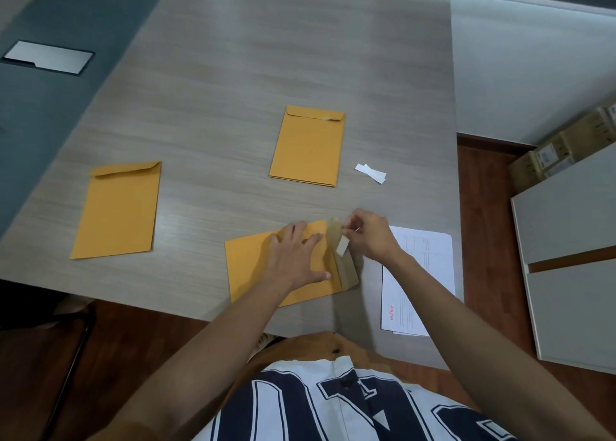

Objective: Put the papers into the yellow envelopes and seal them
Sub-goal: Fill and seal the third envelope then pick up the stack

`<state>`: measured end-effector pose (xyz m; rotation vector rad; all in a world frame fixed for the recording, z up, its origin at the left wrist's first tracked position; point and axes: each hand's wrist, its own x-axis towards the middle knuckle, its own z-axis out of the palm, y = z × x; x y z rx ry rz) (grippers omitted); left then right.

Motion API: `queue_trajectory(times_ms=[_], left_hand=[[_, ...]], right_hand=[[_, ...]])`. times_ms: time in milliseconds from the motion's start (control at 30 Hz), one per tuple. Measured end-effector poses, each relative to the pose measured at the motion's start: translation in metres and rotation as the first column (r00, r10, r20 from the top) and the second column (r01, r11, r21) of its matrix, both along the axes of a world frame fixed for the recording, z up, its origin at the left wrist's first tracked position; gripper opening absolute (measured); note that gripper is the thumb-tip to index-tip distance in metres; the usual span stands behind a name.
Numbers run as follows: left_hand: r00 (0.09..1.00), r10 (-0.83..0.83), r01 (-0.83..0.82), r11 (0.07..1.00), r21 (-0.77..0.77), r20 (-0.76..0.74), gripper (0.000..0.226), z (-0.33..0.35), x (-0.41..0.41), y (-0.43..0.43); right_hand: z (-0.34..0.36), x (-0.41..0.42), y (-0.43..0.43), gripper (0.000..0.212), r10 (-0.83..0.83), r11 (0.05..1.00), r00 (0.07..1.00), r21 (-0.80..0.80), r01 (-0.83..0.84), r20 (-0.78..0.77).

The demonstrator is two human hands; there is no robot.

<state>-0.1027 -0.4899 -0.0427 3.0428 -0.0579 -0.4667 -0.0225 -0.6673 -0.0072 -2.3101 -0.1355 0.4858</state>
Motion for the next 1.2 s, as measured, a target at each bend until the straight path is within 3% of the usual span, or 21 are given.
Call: queue_trajectory(times_ms=[100,200,333,400,467,567,633,733,867,1000,1200], left_hand=[[0.997,0.068,-0.069,0.997,-0.044,-0.019,0.085,0.001,0.006,0.004],[0.992,0.116,-0.118,0.993,-0.025,-0.056,0.084,0.003,0.015,0.010],[0.978,0.185,-0.184,0.983,0.021,-0.092,0.088,0.003,0.026,0.016],[0.972,0.206,-0.205,0.978,0.023,-0.112,0.092,0.002,0.027,0.017],[0.962,0.244,-0.247,0.969,-0.006,-0.121,0.094,0.003,0.027,0.018],[0.944,0.309,-0.317,0.946,-0.064,-0.116,0.092,0.004,0.023,0.022],[0.936,0.331,-0.342,0.935,-0.095,-0.116,0.086,0.007,0.020,0.023],[0.928,0.337,-0.362,0.918,-0.160,-0.161,0.072,0.014,0.019,0.028],[0.900,0.367,-0.420,0.874,-0.244,-0.236,0.069,0.023,0.016,0.038],[0.903,0.371,-0.424,0.854,-0.301,-0.218,0.082,0.024,0.007,0.043],[0.953,0.301,-0.295,0.922,-0.253,-0.012,0.107,0.014,0.003,0.047]], right_hand=[[0.007,0.017,-0.005,0.009,-0.367,0.902,0.922,0.194,0.386,-0.125],[0.012,0.039,-0.010,0.014,-0.553,0.670,0.739,0.322,0.669,-0.385],[0.015,0.070,-0.015,0.008,-0.632,0.465,0.590,0.363,0.807,-0.502],[0.015,0.079,-0.018,0.017,-0.646,0.408,0.553,0.374,0.833,-0.526],[0.013,0.080,-0.019,0.030,-0.669,0.434,0.550,0.339,0.835,-0.500],[0.005,0.063,-0.017,0.038,-0.695,0.660,0.678,0.161,0.734,-0.241],[-0.001,0.043,-0.009,0.040,-0.545,0.827,0.831,0.088,0.555,-0.111],[-0.012,0.013,0.006,0.069,-0.159,0.987,0.987,-0.039,0.157,-0.040],[-0.018,-0.010,0.019,0.083,0.129,0.955,0.991,-0.275,-0.112,0.044],[-0.016,-0.024,0.028,0.071,0.238,0.889,0.952,-0.437,-0.133,0.194],[-0.020,-0.049,0.037,0.049,0.326,0.880,0.921,-0.424,-0.214,0.214]])
